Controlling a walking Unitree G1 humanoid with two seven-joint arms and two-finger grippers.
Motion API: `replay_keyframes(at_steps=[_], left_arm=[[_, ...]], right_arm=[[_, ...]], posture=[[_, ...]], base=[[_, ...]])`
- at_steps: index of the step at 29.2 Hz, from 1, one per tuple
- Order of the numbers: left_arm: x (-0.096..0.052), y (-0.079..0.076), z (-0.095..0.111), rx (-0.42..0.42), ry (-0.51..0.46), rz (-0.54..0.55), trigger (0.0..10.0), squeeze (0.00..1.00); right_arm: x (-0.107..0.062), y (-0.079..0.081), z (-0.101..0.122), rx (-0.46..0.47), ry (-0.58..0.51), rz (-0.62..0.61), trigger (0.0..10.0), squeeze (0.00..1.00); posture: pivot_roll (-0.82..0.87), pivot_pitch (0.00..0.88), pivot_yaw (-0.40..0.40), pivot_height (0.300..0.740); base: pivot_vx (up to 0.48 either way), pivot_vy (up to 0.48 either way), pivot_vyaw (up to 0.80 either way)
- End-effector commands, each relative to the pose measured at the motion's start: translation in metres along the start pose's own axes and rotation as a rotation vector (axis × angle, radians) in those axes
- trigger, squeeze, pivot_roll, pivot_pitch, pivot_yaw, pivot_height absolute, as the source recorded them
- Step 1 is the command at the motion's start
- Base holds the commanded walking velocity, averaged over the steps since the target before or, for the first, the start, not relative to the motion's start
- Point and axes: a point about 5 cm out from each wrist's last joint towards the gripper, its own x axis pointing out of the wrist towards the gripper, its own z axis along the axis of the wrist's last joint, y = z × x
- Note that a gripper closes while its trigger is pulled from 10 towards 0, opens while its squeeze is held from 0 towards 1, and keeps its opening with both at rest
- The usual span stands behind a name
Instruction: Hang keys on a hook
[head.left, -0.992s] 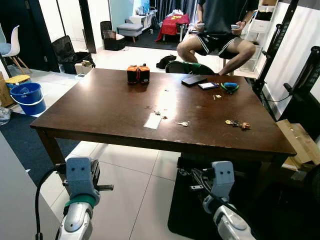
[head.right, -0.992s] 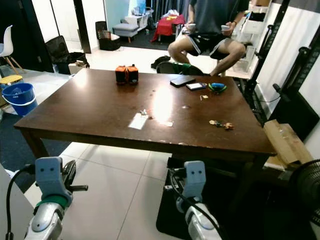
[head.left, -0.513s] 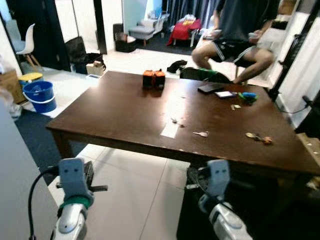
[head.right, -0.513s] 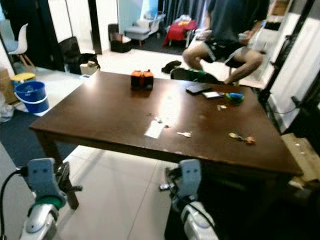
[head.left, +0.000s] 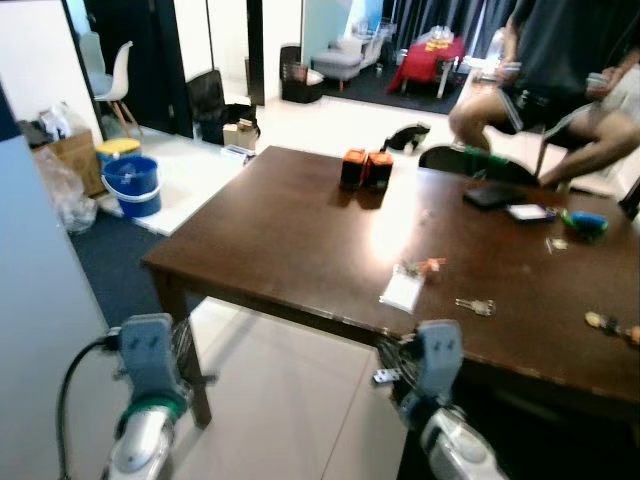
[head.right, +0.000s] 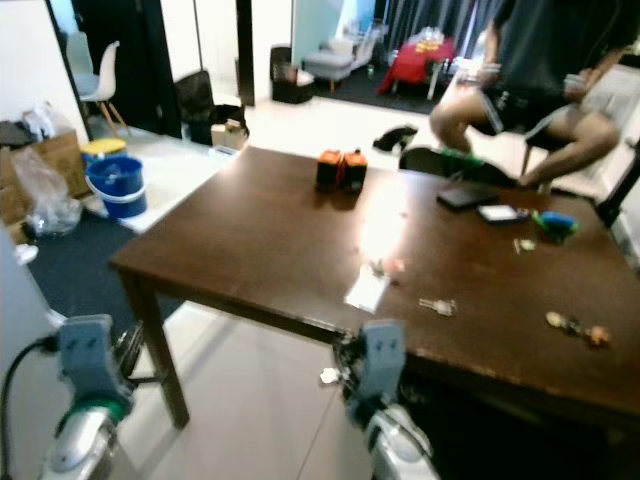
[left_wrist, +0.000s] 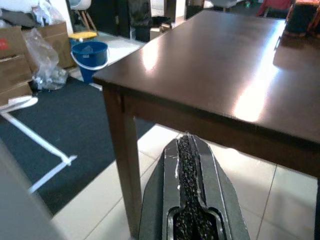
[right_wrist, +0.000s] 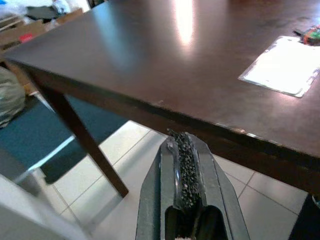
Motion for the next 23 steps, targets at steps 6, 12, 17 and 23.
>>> replay_keyframes(at_steps=[6, 12, 17, 23], left_arm=[[-0.004, -0.006, -0.008, -0.025, 0.042, -0.037, 10.0, 0.00], [-0.010, -0.011, -0.016, -0.016, 0.074, -0.087, 10.0, 0.00], [-0.012, -0.012, -0.016, -0.010, 0.074, -0.091, 10.0, 0.00], [-0.012, -0.014, -0.015, 0.003, 0.061, -0.100, 10.0, 0.00]], right_arm=[[-0.005, -0.005, -0.005, 0.007, 0.016, -0.018, 10.0, 0.00], [-0.008, -0.008, -0.008, 0.004, 0.026, -0.025, 10.0, 0.00], [-0.009, -0.008, -0.008, 0.002, 0.028, -0.026, 10.0, 0.00], [-0.009, -0.008, -0.008, 0.001, 0.028, -0.024, 10.0, 0.00]], posture=[[-0.10, 0.000, 0.110, 0.740], [-0.10, 0.000, 0.111, 0.740], [-0.10, 0.000, 0.110, 0.740], [-0.10, 0.000, 0.110, 0.740]], base=[[0.047, 0.000, 0.00], [0.000, 0.000, 0.00], [0.000, 0.000, 0.00], [0.000, 0.000, 0.00]])
